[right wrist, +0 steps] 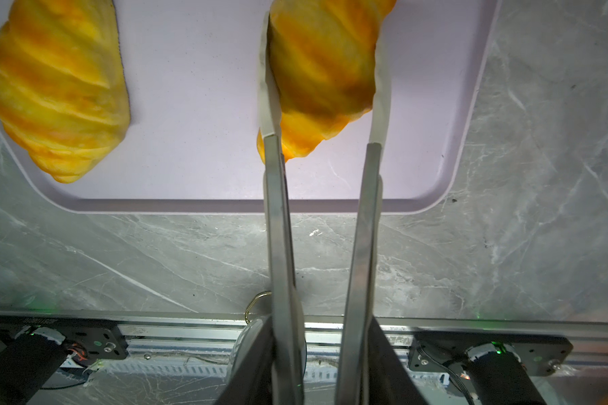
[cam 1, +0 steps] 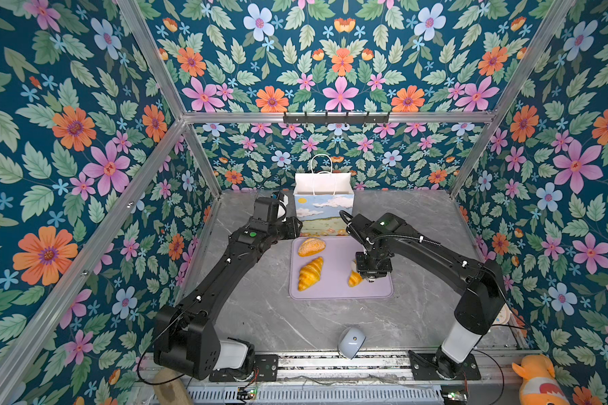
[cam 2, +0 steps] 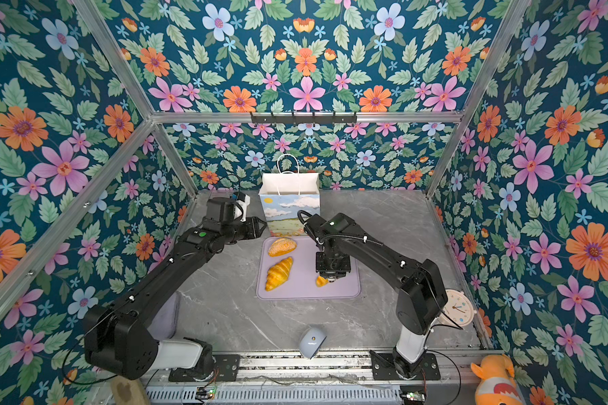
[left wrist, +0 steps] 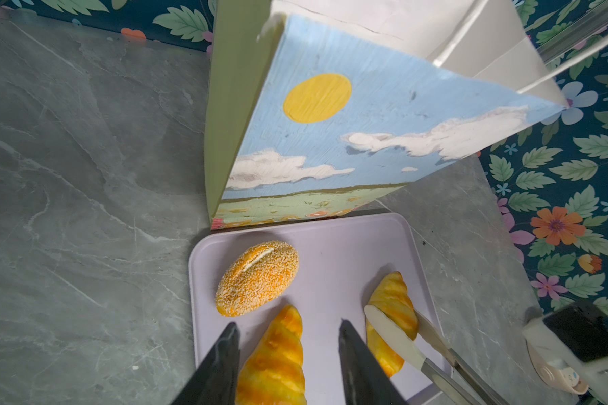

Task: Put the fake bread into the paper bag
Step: 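Squeeze the tongs around the croissant and lift it with right gripper, then carry the croissant up to the bag opening with right gripper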

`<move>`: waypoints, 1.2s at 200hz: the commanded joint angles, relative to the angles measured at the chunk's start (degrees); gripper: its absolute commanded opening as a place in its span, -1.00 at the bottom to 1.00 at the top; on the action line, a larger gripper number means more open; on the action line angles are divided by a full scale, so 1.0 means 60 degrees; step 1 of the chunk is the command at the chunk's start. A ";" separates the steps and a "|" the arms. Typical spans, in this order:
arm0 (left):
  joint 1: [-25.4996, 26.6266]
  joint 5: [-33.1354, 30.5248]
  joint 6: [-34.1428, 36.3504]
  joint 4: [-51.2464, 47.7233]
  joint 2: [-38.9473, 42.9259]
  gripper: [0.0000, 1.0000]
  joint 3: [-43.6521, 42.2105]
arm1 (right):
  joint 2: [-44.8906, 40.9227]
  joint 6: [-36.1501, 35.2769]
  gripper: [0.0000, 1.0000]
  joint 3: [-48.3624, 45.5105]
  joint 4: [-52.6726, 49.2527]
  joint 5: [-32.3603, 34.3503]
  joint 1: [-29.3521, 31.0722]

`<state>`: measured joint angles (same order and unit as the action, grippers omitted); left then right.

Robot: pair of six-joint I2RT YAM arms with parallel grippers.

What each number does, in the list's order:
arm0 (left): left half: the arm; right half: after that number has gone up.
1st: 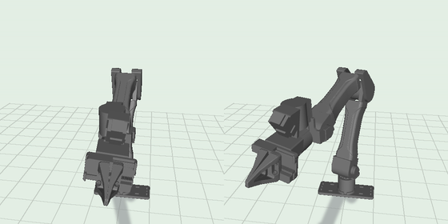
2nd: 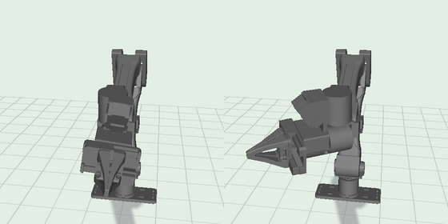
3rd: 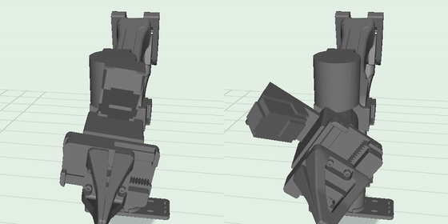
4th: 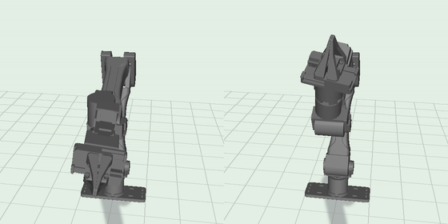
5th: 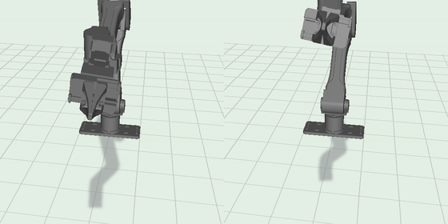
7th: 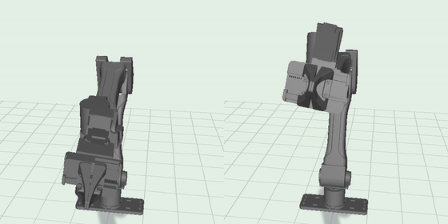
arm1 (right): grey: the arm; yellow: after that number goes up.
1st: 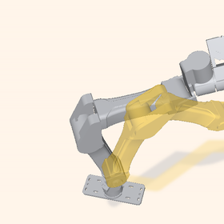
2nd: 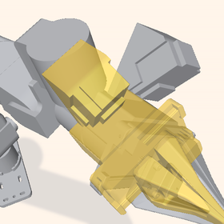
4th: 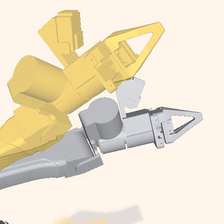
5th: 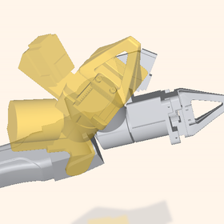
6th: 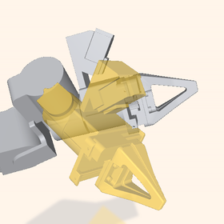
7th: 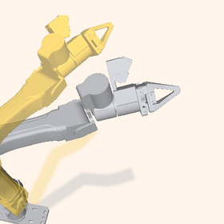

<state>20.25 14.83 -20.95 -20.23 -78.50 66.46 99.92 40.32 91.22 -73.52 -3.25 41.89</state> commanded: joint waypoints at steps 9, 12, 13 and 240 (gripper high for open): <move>-0.0006 -0.0016 0.0051 0.0089 0.0050 -0.05 0.0042 | -0.0112 -0.0169 -0.39 0.0117 0.0023 0.0046 0.0004; -0.0006 -0.0004 0.0051 0.0088 0.0048 -0.05 0.0046 | -0.0128 -0.0191 -0.39 0.0131 0.0010 0.0067 0.0006; -0.0006 0.0000 0.0050 0.0089 0.0055 -0.05 0.0044 | -0.0136 -0.0203 -0.40 0.0140 0.0008 0.0077 0.0006; 0.0001 -0.0091 0.0002 -0.0229 0.0104 -0.05 0.0494 | -0.3338 -0.7184 -0.42 0.1704 0.0874 0.0818 -0.2102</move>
<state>20.25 14.57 -20.99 -21.06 -77.52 68.62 80.60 6.68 99.85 -74.91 3.88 31.66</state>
